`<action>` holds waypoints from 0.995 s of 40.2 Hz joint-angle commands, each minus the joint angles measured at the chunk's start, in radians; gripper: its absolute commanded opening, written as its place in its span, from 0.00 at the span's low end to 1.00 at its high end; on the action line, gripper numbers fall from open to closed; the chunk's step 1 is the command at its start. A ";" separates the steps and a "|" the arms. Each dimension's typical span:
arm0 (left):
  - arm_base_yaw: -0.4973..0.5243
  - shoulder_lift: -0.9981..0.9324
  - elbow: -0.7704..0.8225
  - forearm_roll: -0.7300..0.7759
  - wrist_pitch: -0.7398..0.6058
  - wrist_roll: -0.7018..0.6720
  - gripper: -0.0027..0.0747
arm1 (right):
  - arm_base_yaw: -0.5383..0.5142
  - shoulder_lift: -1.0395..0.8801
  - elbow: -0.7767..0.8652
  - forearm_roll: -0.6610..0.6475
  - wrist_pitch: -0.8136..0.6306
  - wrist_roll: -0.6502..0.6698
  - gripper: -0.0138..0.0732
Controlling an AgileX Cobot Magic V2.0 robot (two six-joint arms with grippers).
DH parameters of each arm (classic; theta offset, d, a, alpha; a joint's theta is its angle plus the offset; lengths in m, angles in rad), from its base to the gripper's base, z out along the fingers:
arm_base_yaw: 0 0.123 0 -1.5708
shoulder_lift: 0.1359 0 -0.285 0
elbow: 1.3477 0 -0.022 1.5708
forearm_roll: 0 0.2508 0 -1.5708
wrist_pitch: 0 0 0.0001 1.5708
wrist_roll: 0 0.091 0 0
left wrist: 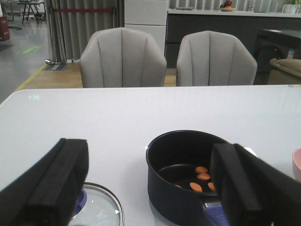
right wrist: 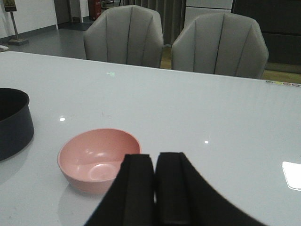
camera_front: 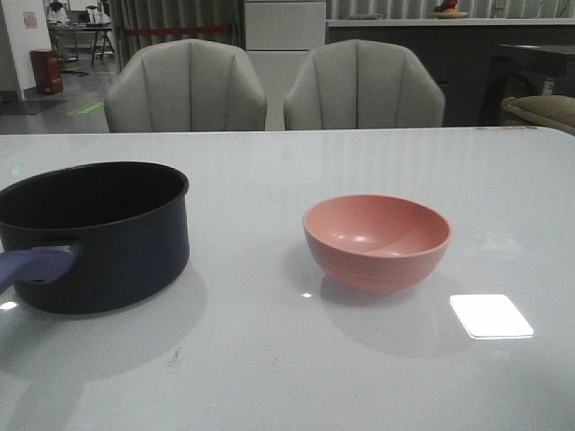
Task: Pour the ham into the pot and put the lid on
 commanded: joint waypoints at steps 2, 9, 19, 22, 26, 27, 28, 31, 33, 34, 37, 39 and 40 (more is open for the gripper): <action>-0.008 0.030 -0.071 -0.006 -0.005 -0.010 0.83 | 0.001 0.006 -0.027 0.009 -0.085 -0.011 0.33; 0.005 0.134 -0.145 0.046 0.084 -0.105 0.87 | 0.001 0.006 -0.027 0.009 -0.085 -0.011 0.33; 0.050 0.400 -0.282 0.156 0.208 -0.250 0.87 | 0.001 0.006 -0.027 0.009 -0.085 -0.011 0.33; 0.061 0.499 -0.322 0.144 0.235 -0.261 0.87 | 0.001 0.006 -0.027 0.009 -0.085 -0.011 0.33; 0.081 0.615 -0.375 0.139 0.266 -0.294 0.87 | 0.001 0.006 -0.027 0.009 -0.085 -0.011 0.33; 0.083 0.647 -0.386 0.139 0.274 -0.294 0.87 | 0.001 0.006 -0.027 0.009 -0.085 -0.011 0.33; 0.088 0.670 -0.400 0.137 0.284 -0.294 0.87 | 0.001 0.006 -0.027 0.009 -0.085 -0.011 0.33; 0.107 0.756 -0.435 0.141 0.303 -0.294 0.87 | 0.001 0.006 -0.027 0.009 -0.085 -0.011 0.33; 0.124 0.804 -0.456 0.141 0.306 -0.294 0.87 | 0.001 0.006 -0.027 0.009 -0.085 -0.011 0.33; 0.132 0.834 -0.464 0.133 0.306 -0.294 0.87 | 0.001 0.006 -0.027 0.009 -0.085 -0.011 0.33; 0.164 0.915 -0.499 0.121 0.327 -0.294 0.87 | 0.001 0.006 -0.027 0.009 -0.085 -0.011 0.33; 0.184 0.967 -0.521 0.115 0.351 -0.291 0.87 | 0.001 0.006 -0.027 0.009 -0.085 -0.011 0.33; 0.192 0.995 -0.530 0.115 0.361 -0.289 0.87 | 0.001 0.006 -0.027 0.009 -0.085 -0.011 0.33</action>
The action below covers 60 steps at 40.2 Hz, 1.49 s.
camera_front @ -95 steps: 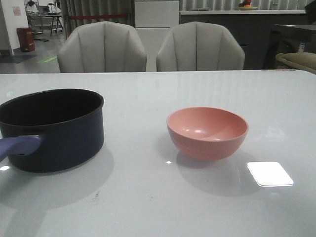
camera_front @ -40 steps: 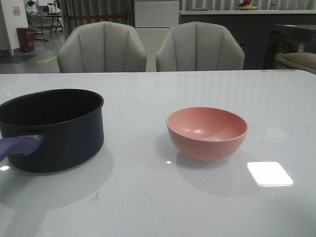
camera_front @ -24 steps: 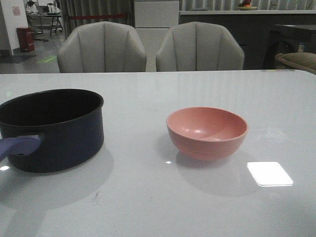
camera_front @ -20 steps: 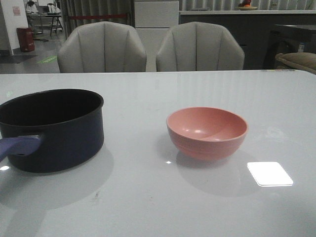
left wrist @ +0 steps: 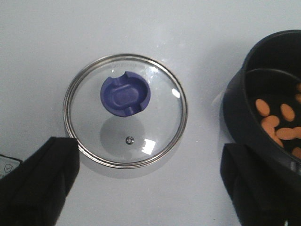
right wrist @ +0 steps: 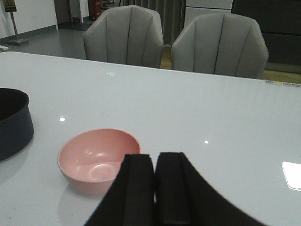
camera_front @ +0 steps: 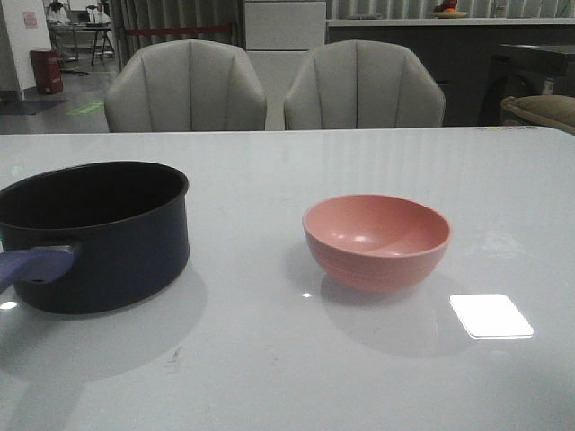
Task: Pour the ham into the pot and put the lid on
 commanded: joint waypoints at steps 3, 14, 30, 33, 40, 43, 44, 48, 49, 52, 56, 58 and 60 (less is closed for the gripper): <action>0.058 0.140 -0.087 -0.009 -0.002 0.019 0.86 | 0.001 0.006 -0.027 0.008 -0.084 -0.011 0.33; 0.112 0.363 -0.220 -0.069 0.094 0.068 0.86 | 0.001 0.006 -0.027 0.008 -0.084 -0.011 0.33; 0.183 0.583 -0.380 -0.180 0.156 0.121 0.86 | 0.001 0.006 -0.027 0.008 -0.084 -0.011 0.33; 0.194 0.616 -0.405 -0.180 0.175 0.121 0.86 | 0.001 0.006 -0.027 0.008 -0.084 -0.011 0.33; 0.203 0.689 -0.455 -0.178 0.219 0.121 0.86 | 0.001 0.006 -0.027 0.008 -0.084 -0.011 0.33; 0.203 0.714 -0.470 -0.178 0.219 0.121 0.86 | 0.001 0.006 -0.027 0.008 -0.084 -0.011 0.33; 0.203 0.721 -0.476 -0.178 0.219 0.123 0.86 | 0.001 0.006 -0.027 0.008 -0.084 -0.011 0.33; 0.203 0.752 -0.499 -0.180 0.219 0.146 0.86 | 0.001 0.006 -0.027 0.008 -0.084 -0.011 0.33; 0.203 0.758 -0.506 -0.180 0.221 0.146 0.86 | 0.001 0.006 -0.027 0.008 -0.084 -0.011 0.33; 0.204 0.777 -0.520 -0.177 0.223 0.146 0.86 | 0.001 0.006 -0.027 0.008 -0.084 -0.011 0.33; 0.204 0.807 -0.532 -0.177 0.225 0.146 0.86 | 0.001 0.006 -0.027 0.008 -0.084 -0.011 0.33; 0.204 0.819 -0.537 -0.179 0.227 0.146 0.86 | 0.001 0.006 -0.027 0.008 -0.084 -0.011 0.33; 0.204 0.829 -0.536 -0.179 0.227 0.146 0.86 | 0.001 0.006 -0.027 0.008 -0.084 -0.011 0.33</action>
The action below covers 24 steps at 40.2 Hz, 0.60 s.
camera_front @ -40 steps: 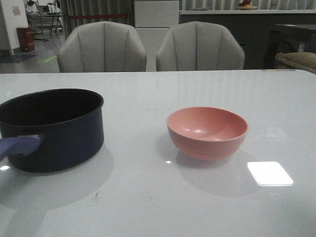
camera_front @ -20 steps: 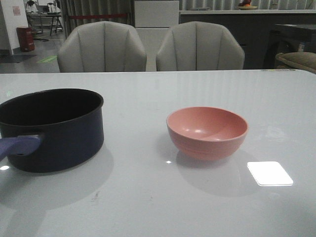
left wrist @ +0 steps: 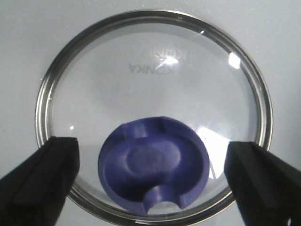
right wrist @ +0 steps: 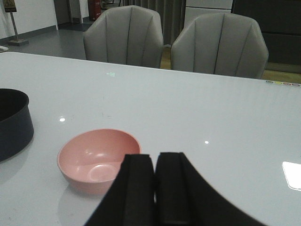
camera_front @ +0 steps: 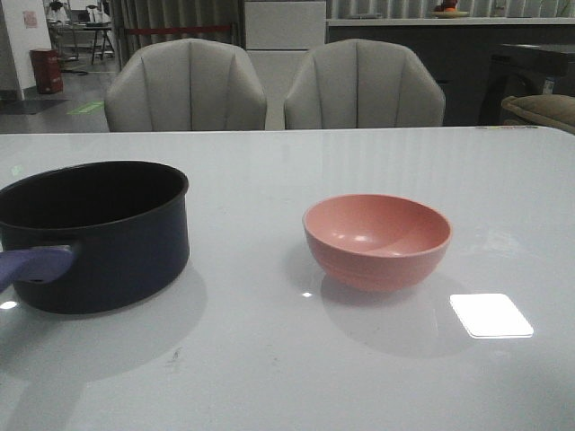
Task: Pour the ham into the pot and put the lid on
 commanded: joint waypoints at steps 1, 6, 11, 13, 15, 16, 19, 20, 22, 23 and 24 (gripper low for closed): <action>0.003 -0.022 -0.031 -0.003 0.000 -0.002 0.86 | 0.001 0.007 -0.027 0.007 -0.082 -0.011 0.33; 0.003 -0.003 -0.032 -0.002 0.000 -0.002 0.86 | 0.001 0.007 -0.027 0.007 -0.082 -0.011 0.33; 0.003 0.014 -0.032 -0.002 -0.004 -0.002 0.86 | 0.001 0.007 -0.027 0.007 -0.082 -0.011 0.33; 0.003 0.018 -0.032 -0.002 -0.008 -0.002 0.86 | 0.001 0.007 -0.027 0.007 -0.082 -0.011 0.33; 0.003 0.021 -0.032 -0.002 -0.008 -0.002 0.86 | 0.001 0.007 -0.027 0.007 -0.082 -0.011 0.33; 0.003 0.023 -0.032 -0.002 -0.010 -0.002 0.86 | 0.001 0.007 -0.027 0.007 -0.082 -0.011 0.33; 0.003 0.025 -0.032 -0.002 -0.020 -0.002 0.83 | 0.001 0.007 -0.027 0.007 -0.082 -0.011 0.33; 0.003 0.025 -0.032 -0.002 -0.022 -0.002 0.80 | 0.001 0.007 -0.027 0.007 -0.082 -0.011 0.33; 0.003 0.025 -0.032 -0.002 -0.028 0.000 0.74 | 0.001 0.007 -0.027 0.007 -0.082 -0.011 0.33; 0.003 0.025 -0.032 -0.002 -0.033 0.000 0.70 | 0.001 0.007 -0.027 0.007 -0.082 -0.011 0.33; 0.003 0.025 -0.032 -0.002 -0.035 0.000 0.67 | 0.001 0.007 -0.027 0.007 -0.082 -0.011 0.33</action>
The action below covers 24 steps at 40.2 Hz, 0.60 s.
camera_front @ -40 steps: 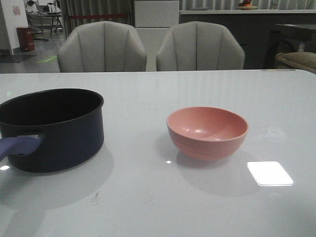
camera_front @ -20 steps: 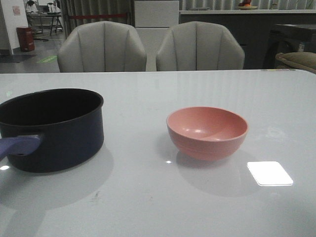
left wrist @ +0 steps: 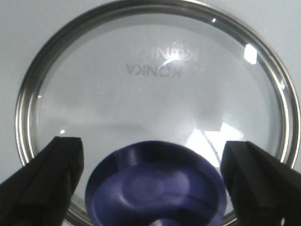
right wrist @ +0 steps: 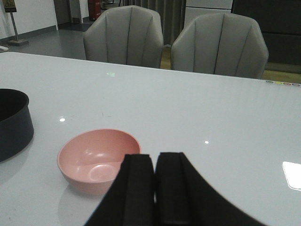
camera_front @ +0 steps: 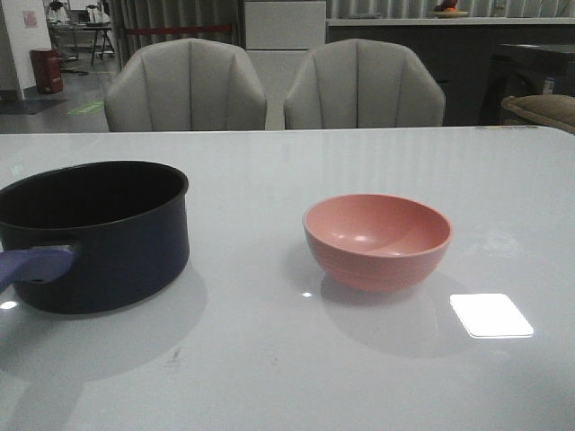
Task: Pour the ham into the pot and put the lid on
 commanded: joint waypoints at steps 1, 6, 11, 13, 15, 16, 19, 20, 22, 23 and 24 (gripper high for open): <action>0.003 -0.043 -0.030 -0.002 -0.020 0.000 0.62 | 0.001 0.007 -0.027 0.006 -0.082 -0.011 0.33; 0.003 -0.043 -0.030 -0.002 -0.030 0.000 0.46 | 0.001 0.007 -0.027 0.006 -0.082 -0.011 0.33; 0.003 -0.043 -0.030 0.005 -0.032 0.000 0.42 | 0.001 0.007 -0.027 0.006 -0.082 -0.011 0.33; 0.003 -0.046 -0.030 0.011 -0.032 0.000 0.42 | 0.001 0.007 -0.027 0.006 -0.082 -0.011 0.33; 0.003 -0.047 -0.030 0.014 -0.031 0.000 0.42 | 0.001 0.007 -0.027 0.006 -0.082 -0.011 0.33; 0.003 -0.049 -0.030 0.014 -0.031 0.000 0.42 | 0.001 0.007 -0.027 0.006 -0.082 -0.011 0.33; 0.003 -0.054 -0.030 0.014 -0.027 0.000 0.42 | 0.001 0.007 -0.027 0.006 -0.082 -0.011 0.33; 0.003 -0.055 -0.030 0.014 -0.024 0.002 0.42 | 0.001 0.007 -0.027 0.006 -0.082 -0.011 0.33; 0.003 -0.058 -0.030 0.014 -0.022 0.006 0.42 | 0.001 0.007 -0.027 0.006 -0.082 -0.011 0.33; 0.003 -0.061 -0.030 0.014 -0.022 0.011 0.42 | 0.001 0.007 -0.027 0.006 -0.082 -0.011 0.33; 0.003 -0.065 -0.030 0.014 -0.022 0.018 0.42 | 0.001 0.007 -0.027 0.006 -0.082 -0.011 0.33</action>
